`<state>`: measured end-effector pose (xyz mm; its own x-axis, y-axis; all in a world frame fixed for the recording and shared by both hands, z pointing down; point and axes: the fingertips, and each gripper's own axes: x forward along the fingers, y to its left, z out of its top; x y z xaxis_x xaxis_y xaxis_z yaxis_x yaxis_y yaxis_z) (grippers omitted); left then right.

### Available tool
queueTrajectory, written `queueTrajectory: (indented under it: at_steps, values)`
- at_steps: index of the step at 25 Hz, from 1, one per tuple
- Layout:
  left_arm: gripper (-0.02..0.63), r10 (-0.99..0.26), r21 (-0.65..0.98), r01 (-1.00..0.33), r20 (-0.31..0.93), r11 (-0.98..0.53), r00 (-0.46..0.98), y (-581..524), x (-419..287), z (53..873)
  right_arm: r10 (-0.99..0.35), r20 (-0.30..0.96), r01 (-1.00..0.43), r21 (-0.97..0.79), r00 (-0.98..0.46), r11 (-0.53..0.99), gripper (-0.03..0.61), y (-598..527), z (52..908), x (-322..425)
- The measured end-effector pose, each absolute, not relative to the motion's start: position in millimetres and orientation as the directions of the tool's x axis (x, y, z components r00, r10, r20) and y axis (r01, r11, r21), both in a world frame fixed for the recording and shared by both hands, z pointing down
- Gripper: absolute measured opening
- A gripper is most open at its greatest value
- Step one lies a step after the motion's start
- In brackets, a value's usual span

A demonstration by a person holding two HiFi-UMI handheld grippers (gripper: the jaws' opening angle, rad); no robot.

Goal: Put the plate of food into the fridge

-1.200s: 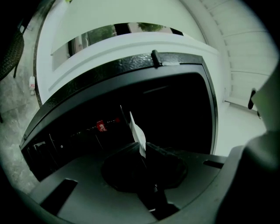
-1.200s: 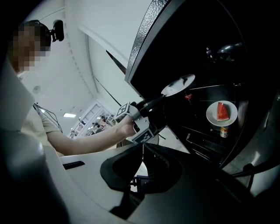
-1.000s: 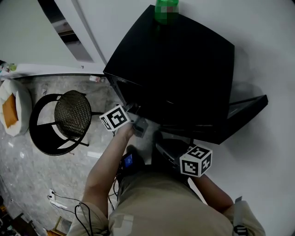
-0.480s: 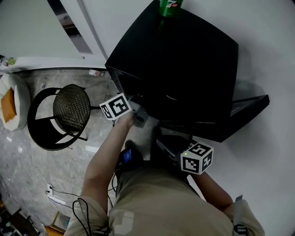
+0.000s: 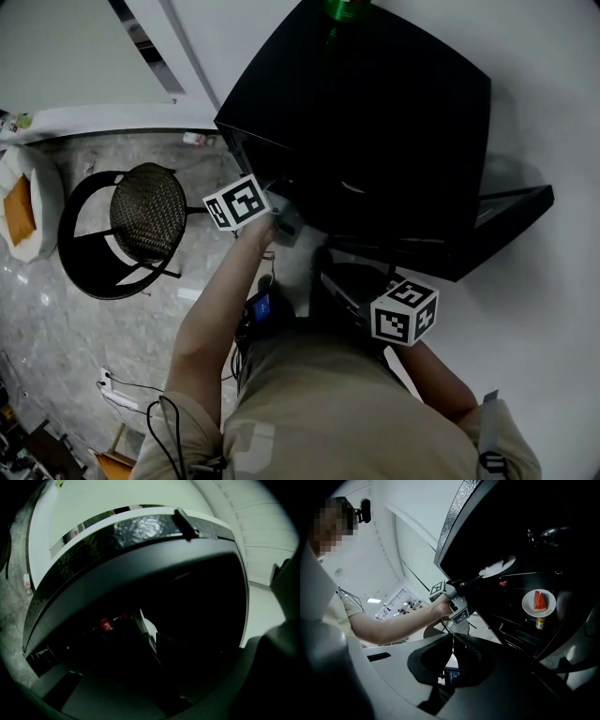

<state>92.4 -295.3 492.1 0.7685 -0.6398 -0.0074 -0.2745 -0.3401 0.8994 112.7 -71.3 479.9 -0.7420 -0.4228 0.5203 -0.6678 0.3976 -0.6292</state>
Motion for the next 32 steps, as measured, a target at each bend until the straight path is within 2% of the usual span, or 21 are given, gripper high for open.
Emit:
queueTrajectory:
  at_steps: [8,20,32]
  values:
    - [0.045,-0.667,0.912,-0.260,-0.020,-0.317,0.745,-292.0,82.2,490.9,-0.427,0.522,-0.671,-0.631,-0.738,0.390,0.023,-71.8,481.9,115.1]
    - [0.045,-0.614,0.906,-0.248,-0.017,-0.344,0.789,-283.9,103.4,493.1,-0.428,0.527,-0.676,-0.624,-0.734,0.392,0.023,-70.1,480.7,114.9]
    - [0.045,-0.613,0.900,-0.243,-0.034,-0.362,0.789,-289.9,106.9,493.7,-0.426,0.534,-0.681,-0.623,-0.730,0.385,0.023,-67.5,483.5,120.3]
